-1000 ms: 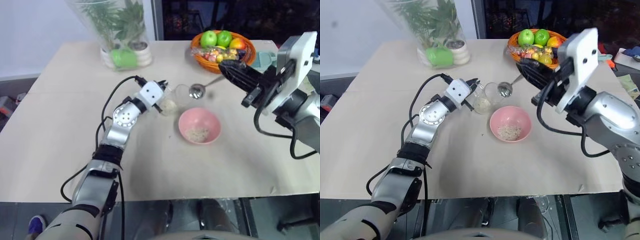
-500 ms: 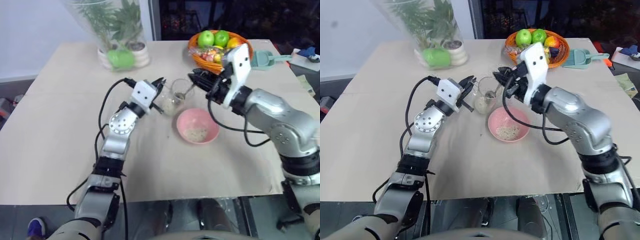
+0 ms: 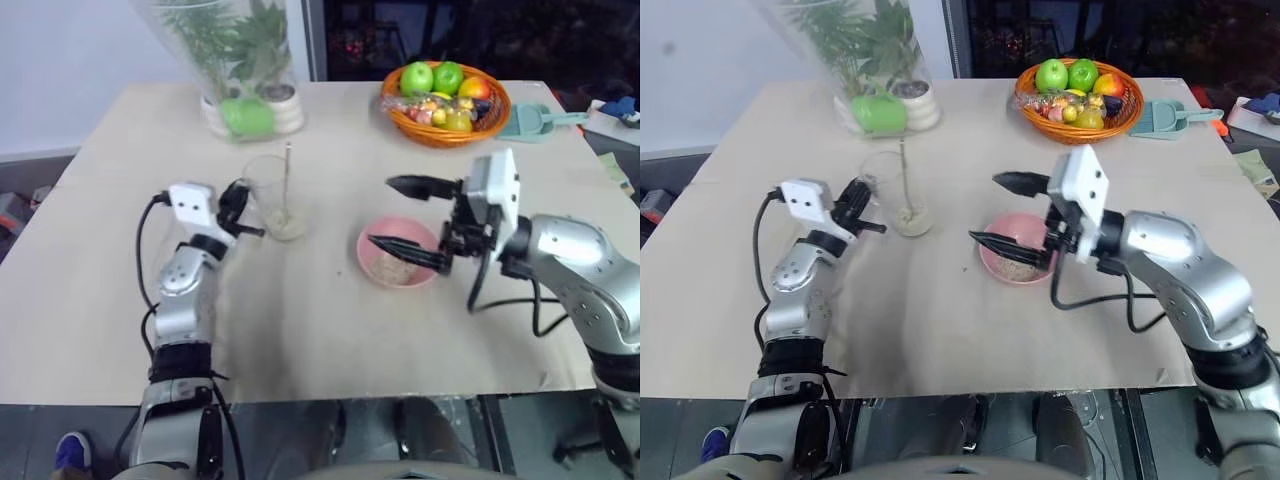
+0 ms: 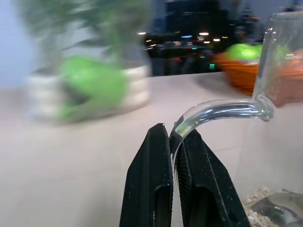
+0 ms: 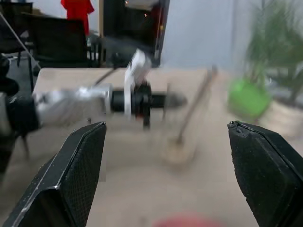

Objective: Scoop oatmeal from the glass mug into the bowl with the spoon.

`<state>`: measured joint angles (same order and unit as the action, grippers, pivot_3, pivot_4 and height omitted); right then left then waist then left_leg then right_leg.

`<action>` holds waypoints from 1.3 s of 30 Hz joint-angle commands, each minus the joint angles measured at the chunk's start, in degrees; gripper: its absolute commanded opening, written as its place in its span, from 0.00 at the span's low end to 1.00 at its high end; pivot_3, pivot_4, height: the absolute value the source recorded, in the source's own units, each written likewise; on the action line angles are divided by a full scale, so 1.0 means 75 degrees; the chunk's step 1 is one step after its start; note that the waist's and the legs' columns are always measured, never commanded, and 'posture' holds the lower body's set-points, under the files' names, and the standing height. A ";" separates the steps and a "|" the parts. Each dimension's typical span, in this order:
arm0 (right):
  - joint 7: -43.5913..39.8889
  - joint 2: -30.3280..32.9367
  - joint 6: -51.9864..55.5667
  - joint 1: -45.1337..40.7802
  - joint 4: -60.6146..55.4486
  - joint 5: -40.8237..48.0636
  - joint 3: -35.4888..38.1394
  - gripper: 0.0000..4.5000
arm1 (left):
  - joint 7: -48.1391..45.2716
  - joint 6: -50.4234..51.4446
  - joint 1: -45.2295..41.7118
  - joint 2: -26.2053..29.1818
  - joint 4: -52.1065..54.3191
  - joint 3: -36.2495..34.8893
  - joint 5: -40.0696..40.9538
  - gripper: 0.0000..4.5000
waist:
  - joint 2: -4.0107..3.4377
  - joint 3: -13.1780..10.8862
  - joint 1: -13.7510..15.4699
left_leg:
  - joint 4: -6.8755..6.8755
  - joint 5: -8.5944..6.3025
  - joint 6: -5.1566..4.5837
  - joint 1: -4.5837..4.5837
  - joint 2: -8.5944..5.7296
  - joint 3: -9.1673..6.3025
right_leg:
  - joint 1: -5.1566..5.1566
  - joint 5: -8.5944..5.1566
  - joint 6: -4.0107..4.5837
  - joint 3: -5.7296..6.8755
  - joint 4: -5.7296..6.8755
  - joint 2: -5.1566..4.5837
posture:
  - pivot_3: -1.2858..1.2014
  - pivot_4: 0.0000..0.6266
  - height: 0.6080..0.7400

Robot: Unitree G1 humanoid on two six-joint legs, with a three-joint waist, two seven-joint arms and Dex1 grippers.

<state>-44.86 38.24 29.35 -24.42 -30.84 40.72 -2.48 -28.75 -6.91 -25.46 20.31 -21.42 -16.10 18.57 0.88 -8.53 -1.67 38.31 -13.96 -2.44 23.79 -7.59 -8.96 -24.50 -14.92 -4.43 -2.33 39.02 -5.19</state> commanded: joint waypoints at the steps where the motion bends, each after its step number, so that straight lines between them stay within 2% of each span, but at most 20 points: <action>1: -0.0478 0.0275 -0.0617 0.0662 -0.0649 -0.0098 0.0608 0.92 | -0.0838 -0.0612 -0.0396 0.0257 -0.0667 -0.0322 0.0445 0.00 | 0.0001 0.0001 0.0054 | 0.0001 0.0000 0.0000 -0.0001 0.0001 -0.0001 | 0.0002 0.0000 0.0000 0.0002 0.0000 0.0003 | 0.52 0.24 1.00; 4: -0.0559 0.0369 -0.1178 0.1771 -0.1131 -0.0424 0.1025 0.92 | -0.1349 -0.0967 -0.0603 0.0419 -0.1621 -0.0418 0.0460 0.00 | 0.0007 0.0004 0.0126 | 0.0001 0.0000 0.0000 -0.0002 0.0001 -0.0002 | 0.0004 0.0000 0.0000 0.0003 -0.0003 0.0003 | 0.52 0.24 1.00; 8: -0.0473 0.0225 -0.1573 0.2774 -0.1651 -0.0306 0.1521 0.92 | -0.1546 -0.1315 -0.0870 0.0502 -0.2424 -0.0469 0.0385 0.00 | 0.0007 0.0004 0.0121 | 0.0000 -0.0001 0.0000 -0.0002 0.0000 0.0001 | 0.0005 0.0001 -0.0001 -0.0001 -0.0007 -0.0001 | 0.52 0.24 1.00; 19: 0.0374 -0.0142 -0.1475 0.2946 -0.2073 0.0264 0.1887 0.92 | -0.1727 -0.1435 -0.0942 0.0446 -0.2989 -0.0418 0.0339 0.00 | 0.0008 0.0006 0.0118 | -0.0001 -0.0001 -0.0001 -0.0037 0.0001 0.0001 | 0.0038 0.0003 -0.0005 -0.0003 -0.0007 0.0002 | 0.52 0.24 1.00; 23: 0.0564 -0.0127 -0.1416 0.2854 -0.2137 0.0398 0.1827 0.94 | -0.1718 -0.1382 -0.0831 0.0413 -0.2832 -0.0394 0.0346 0.32 | 0.0008 0.0008 0.0118 | -0.0001 -0.0001 -0.0001 -0.0039 0.0001 0.0001 | 0.0039 0.0003 -0.0005 -0.0004 -0.0007 0.0002 | 0.52 0.24 1.00; 25: 0.0533 -0.0135 -0.1478 0.2942 -0.2149 0.0415 0.1813 0.94 | -0.1702 -0.1392 -0.0704 0.0368 -0.2665 -0.0391 0.0359 0.55 | 0.0007 0.0008 0.0124 | -0.0002 -0.0001 -0.0001 -0.0044 0.0001 0.0000 | 0.0045 0.0003 -0.0005 -0.0003 -0.0008 0.0002 | 0.52 0.24 1.00; 26: 0.0508 -0.0140 -0.1515 0.2987 -0.2140 0.0421 0.1812 0.94 | -0.1693 -0.1388 -0.0622 0.0341 -0.2552 -0.0381 0.0361 0.62 | 0.0007 0.0008 0.0122 | -0.0003 -0.0001 -0.0001 -0.0048 0.0001 0.0000 | 0.0050 0.0003 -0.0005 -0.0002 -0.0009 0.0002 | 0.52 0.24 1.00; 29: 0.0458 -0.0139 -0.1586 0.3054 -0.2093 0.0421 0.1814 0.94 | -0.1611 -0.1344 -0.0465 0.0277 -0.2277 -0.0367 0.0362 0.97 | 0.0007 0.0007 0.0134 | -0.0014 -0.0004 -0.0005 -0.0082 0.0001 0.0002 | 0.0087 0.0002 -0.0005 -0.0005 -0.0020 0.0001 | 0.52 0.24 1.00; 31: 0.0425 -0.0134 -0.1605 0.3146 -0.2055 0.0391 0.1802 0.94 | -0.1559 -0.1225 -0.0242 0.0227 -0.1894 -0.0367 0.0424 0.99 | 0.0006 0.0008 0.0133 | -0.0030 -0.0026 -0.0039 -0.0132 0.0001 0.0007 | 0.0126 0.0001 -0.0006 -0.0011 -0.0029 0.0001 | 0.52 0.24 1.00; 36: 0.0308 -0.0070 -0.1641 0.3838 -0.1875 0.0210 0.2042 0.94 | -0.1244 -0.0519 0.0744 0.0209 -0.0318 -0.0431 0.0642 0.99 | 0.0004 0.0009 0.0125 | -0.0031 -0.0026 -0.0038 -0.0138 0.0003 0.0009 | 0.0126 0.0001 -0.0006 -0.0015 -0.0026 0.0002 | 0.52 0.24 1.00; 39: 0.0396 -0.0045 -0.1648 0.4615 -0.1582 -0.0174 0.2457 0.94 | -0.1149 0.0189 0.1734 0.0341 0.1135 -0.0386 0.0818 0.99 | 0.0005 0.0009 0.0132 | -0.0031 -0.0025 -0.0037 -0.0138 0.0003 0.0015 | 0.0127 0.0001 -0.0006 -0.0021 -0.0026 0.0003 | 0.52 0.24 1.00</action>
<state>-42.14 37.57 18.03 8.59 -43.23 40.87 13.03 -37.90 -8.09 -14.87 22.10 -19.04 -18.51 22.89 0.92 -8.47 -0.69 38.07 -14.15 -2.73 22.76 -7.57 -8.84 -23.55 -14.91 -4.47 -2.49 38.81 -5.16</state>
